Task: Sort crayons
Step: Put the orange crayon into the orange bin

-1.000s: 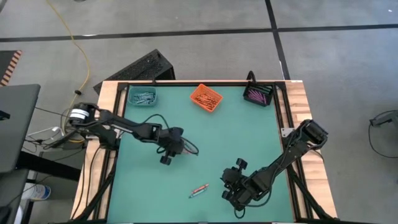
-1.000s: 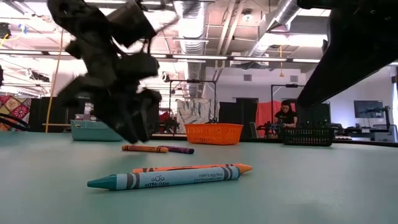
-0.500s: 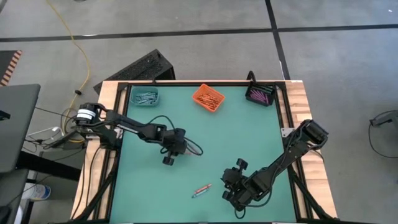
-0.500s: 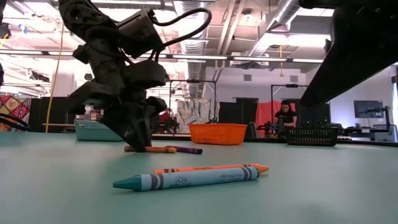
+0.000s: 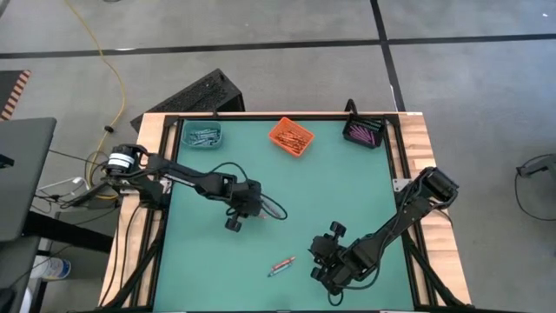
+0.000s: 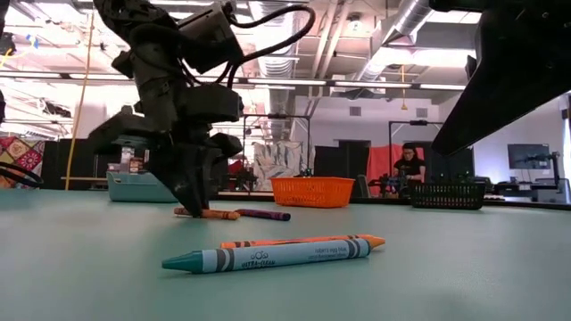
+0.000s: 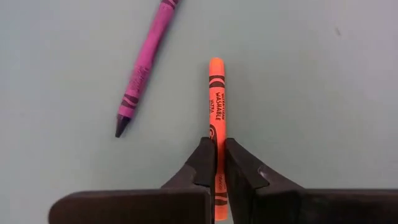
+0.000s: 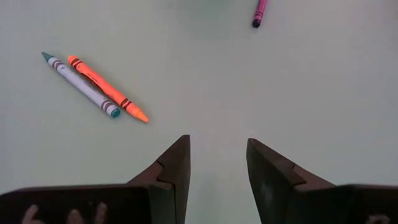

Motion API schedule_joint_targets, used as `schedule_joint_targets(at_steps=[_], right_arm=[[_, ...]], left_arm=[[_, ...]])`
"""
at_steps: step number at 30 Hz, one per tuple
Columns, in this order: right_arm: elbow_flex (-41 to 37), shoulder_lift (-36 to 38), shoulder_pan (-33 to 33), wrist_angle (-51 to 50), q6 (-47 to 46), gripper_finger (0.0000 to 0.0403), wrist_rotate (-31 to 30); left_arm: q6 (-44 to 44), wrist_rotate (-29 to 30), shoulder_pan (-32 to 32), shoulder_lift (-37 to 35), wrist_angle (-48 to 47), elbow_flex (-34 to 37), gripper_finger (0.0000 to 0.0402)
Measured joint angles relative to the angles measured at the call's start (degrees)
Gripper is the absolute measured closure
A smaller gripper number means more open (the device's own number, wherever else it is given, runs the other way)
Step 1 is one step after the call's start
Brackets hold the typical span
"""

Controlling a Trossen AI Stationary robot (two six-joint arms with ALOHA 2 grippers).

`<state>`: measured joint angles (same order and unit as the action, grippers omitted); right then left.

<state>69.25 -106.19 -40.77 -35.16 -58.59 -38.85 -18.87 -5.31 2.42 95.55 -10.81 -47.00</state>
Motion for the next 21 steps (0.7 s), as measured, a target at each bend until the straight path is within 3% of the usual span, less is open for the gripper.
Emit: schedule_joint_targets(at_steps=[6, 12, 21], right_arm=[[0.0, 0.0, 0.0, 0.6, 1.4, 0.0255, -0.1], [0.0, 0.0, 0.0, 6.4, 10.5, 0.0255, -3.7], [0.0, 0.0, 0.0, 14.5, 29.4, 0.0255, -13.0]], left_arm=[[-0.5, 2.1, 3.3, 0.1, -4.5, -4.8, 0.0401], [0.0, 6.5, 9.3, 0.1, -5.2, -10.8, 0.0401], [0.2, 22.4, 21.0, 0.0, -4.7, -21.1, 0.0401]])
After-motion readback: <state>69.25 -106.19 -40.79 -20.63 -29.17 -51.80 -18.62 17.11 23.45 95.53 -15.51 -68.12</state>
